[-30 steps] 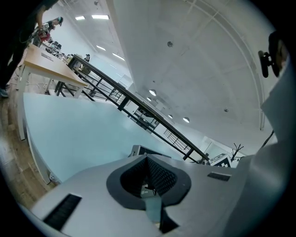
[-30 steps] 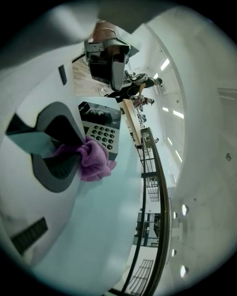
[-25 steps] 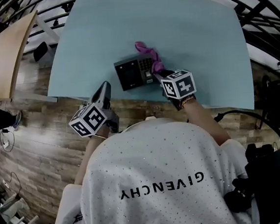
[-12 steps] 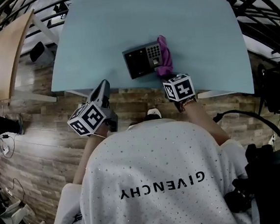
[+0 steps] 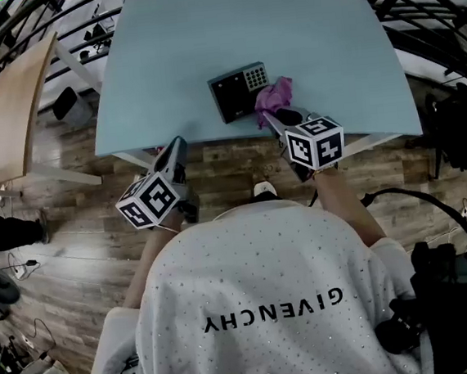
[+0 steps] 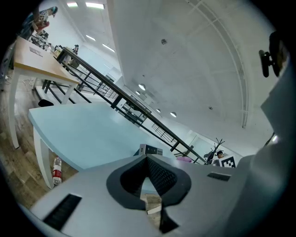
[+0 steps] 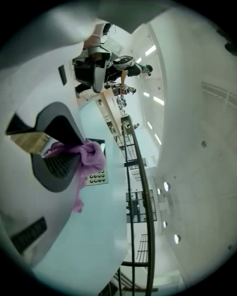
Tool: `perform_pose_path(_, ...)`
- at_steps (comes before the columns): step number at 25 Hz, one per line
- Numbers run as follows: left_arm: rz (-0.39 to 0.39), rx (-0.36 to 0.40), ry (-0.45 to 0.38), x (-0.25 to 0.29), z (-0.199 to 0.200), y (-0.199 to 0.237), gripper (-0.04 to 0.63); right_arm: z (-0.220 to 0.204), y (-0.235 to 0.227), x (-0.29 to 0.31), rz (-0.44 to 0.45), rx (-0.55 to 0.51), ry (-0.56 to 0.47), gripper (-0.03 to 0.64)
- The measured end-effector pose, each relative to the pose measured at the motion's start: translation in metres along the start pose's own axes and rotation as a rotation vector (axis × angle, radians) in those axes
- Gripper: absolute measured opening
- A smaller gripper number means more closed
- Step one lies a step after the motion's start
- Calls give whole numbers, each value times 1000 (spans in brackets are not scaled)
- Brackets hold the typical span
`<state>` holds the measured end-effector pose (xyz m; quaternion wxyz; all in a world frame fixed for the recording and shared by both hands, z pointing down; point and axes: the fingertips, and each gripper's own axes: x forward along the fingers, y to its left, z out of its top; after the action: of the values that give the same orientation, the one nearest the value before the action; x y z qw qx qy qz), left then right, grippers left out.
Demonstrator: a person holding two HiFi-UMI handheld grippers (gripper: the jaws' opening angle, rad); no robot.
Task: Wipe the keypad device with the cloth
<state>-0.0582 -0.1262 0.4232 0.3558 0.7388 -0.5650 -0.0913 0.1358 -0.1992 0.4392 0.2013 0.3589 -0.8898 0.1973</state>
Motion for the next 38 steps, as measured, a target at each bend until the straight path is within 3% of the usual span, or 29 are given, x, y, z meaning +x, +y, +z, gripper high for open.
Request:
perform_pose_path(6,-28,44,-13,-12,-2,-29,2,67,21,-72,-39,-133,-265,49)
perform_pose_path(10,-44,46,-37,-12,-1,-53,2,110,26,-120,-15,-138,-465,47)
perform_pose_path(12,-44,52,-52,-19,-6,-72,2,116,27,-145,-1,-142,-507,46)
perform_pose_path(23,43,51,-252,-56,-56,-174,2,39,-43,-242,59,-146,-397,43)
perform_pose_path(28,61,32,-289,-90,-58,-232,2,36,-51,-297,55,-185,-318,43)
perform_pose_path(35,113,19,-338,-129,-133,-271,2,-29,-72,-354,60,-256,-285,43)
perform_pose_path(38,133,27,-357,-137,-133,-262,2,-30,-64,-346,70,-303,-290,43)
